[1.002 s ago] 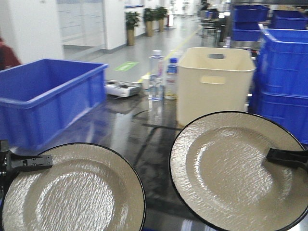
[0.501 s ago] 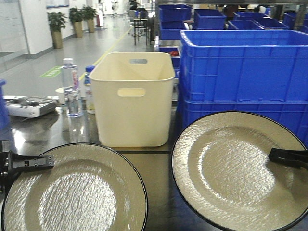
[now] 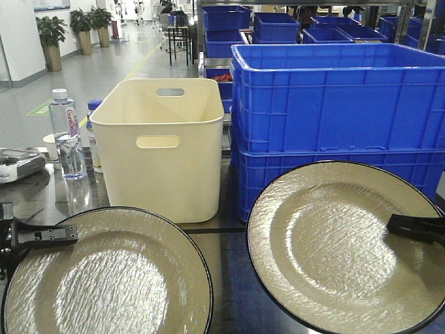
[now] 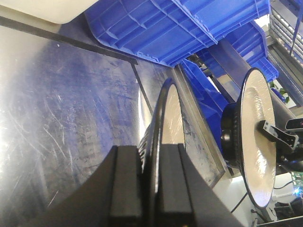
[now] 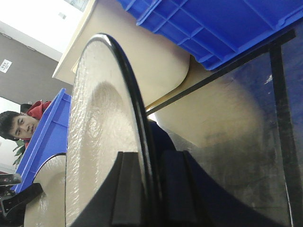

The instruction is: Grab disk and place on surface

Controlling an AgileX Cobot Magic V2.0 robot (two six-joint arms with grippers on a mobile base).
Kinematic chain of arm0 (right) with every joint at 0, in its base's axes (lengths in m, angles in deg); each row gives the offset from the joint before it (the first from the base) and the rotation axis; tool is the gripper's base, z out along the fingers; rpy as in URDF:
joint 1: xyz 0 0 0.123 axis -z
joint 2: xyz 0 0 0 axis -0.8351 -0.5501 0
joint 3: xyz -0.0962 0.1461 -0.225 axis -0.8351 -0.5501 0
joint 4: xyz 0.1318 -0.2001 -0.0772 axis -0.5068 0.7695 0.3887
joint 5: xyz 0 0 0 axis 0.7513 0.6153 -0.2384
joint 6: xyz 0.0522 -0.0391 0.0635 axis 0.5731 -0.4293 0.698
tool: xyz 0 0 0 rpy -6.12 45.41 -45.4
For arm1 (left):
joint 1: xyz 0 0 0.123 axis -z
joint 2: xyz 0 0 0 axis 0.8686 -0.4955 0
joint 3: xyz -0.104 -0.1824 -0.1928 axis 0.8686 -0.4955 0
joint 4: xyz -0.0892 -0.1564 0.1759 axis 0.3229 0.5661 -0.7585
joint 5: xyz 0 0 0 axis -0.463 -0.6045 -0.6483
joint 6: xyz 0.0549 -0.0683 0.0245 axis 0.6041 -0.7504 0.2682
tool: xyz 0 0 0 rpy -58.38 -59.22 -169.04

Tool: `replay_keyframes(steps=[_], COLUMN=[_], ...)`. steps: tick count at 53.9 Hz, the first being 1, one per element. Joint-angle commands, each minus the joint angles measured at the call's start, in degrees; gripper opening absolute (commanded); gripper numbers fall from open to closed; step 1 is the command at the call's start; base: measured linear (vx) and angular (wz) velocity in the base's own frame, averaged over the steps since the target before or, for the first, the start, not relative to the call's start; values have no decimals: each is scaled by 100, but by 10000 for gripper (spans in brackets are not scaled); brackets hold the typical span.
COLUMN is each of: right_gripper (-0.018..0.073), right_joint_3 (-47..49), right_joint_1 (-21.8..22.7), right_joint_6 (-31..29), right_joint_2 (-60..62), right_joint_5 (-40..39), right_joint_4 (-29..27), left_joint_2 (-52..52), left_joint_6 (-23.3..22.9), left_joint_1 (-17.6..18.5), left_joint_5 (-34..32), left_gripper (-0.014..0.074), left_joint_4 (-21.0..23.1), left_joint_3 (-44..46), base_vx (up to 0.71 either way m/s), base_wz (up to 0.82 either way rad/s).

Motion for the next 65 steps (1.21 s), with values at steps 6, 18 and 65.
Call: replay_keyframes(steps=[6, 18, 65], right_gripper=[-9, -9, -9], right_joint_3=[183, 183, 183], right_joint_1=[36, 36, 36], right_joint_6=[-17, -17, -363], right_joint_2=[176, 176, 176], right_joint_5=[256, 251, -283], right_joint_4=[-741, -742, -1808], left_joint_2=[223, 223, -1229], left_joint_6=[-91, -91, 194], left_joint_1=[10, 10, 1645], left_joint_5=[311, 312, -1771], left_gripper=[-4, -4, 27], left_joint_4=[764, 795, 1739], left_joint_3=[180, 180, 206], base_vx=[1, 0, 0], base_wz=[-3, 0, 0])
